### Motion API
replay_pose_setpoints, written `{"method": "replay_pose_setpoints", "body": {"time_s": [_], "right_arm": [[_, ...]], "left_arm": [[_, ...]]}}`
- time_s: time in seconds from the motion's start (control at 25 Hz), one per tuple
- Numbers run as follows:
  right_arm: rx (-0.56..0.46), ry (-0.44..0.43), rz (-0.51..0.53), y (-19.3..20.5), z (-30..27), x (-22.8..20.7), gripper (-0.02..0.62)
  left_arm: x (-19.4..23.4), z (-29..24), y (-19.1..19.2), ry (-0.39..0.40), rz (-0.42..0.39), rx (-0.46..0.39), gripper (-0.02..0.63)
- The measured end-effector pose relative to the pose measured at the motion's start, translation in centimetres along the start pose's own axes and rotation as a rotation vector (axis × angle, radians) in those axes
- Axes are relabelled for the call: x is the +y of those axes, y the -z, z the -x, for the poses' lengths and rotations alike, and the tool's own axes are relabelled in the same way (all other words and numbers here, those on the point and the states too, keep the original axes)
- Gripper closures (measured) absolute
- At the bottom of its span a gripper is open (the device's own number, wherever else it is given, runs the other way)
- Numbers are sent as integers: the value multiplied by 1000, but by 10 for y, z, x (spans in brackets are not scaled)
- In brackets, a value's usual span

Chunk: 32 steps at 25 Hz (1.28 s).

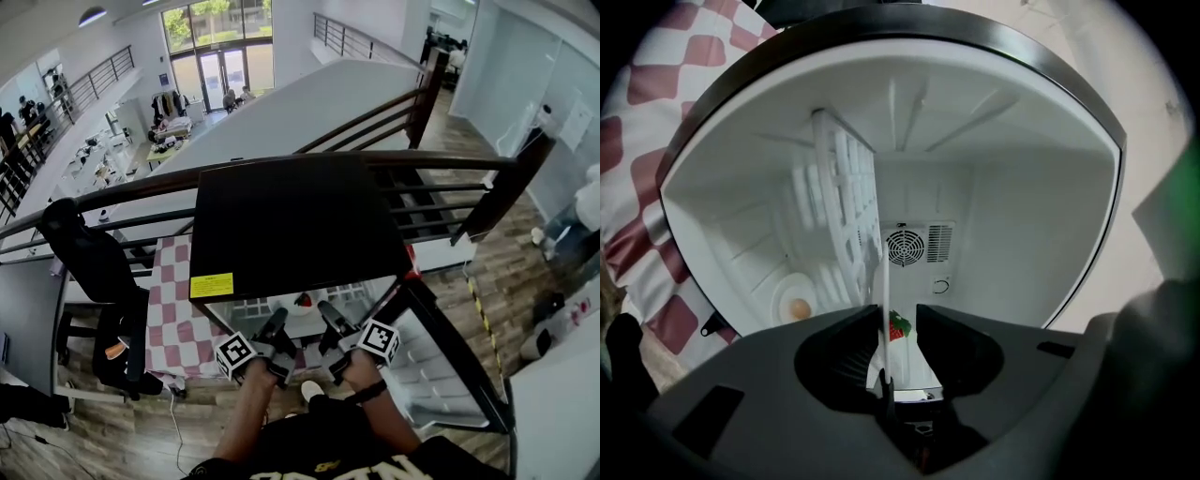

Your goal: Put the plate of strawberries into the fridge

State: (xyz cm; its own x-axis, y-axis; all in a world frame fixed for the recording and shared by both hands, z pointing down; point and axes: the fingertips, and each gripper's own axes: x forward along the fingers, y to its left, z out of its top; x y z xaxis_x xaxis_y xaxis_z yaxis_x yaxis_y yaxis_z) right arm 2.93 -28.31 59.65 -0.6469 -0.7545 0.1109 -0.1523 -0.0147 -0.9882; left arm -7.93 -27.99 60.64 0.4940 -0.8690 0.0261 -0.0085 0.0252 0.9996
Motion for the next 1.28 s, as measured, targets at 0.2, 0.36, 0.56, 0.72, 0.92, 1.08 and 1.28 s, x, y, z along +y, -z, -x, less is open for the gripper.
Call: {"method": "replay_pose_setpoints", "body": {"time_s": [0.2, 0.36, 0.56, 0.72, 0.92, 1.08, 1.28], "right_arm": [[-6, -11, 12, 1, 11, 2, 308], [-2, -28, 24, 4, 17, 3, 308], [-7, -44, 37, 7, 27, 7, 308], [-15, -49, 60, 8, 35, 9, 308], [-20, -55, 59, 12, 37, 9, 310], [-16, -60, 71, 15, 38, 10, 308], [-24, -40, 142, 11, 45, 9, 308]], "left_arm": [[6, 7, 5, -33, -27, -8, 447], [6, 10, 9, -30, -40, -7, 443], [8, 18, 12, -42, -66, -14, 439], [4, 25, 15, -38, -96, -17, 436], [2, 31, 11, -31, -113, -28, 436], [0, 34, 11, -26, -122, -26, 434], [-2, 35, 14, -19, -174, -16, 405]]}}
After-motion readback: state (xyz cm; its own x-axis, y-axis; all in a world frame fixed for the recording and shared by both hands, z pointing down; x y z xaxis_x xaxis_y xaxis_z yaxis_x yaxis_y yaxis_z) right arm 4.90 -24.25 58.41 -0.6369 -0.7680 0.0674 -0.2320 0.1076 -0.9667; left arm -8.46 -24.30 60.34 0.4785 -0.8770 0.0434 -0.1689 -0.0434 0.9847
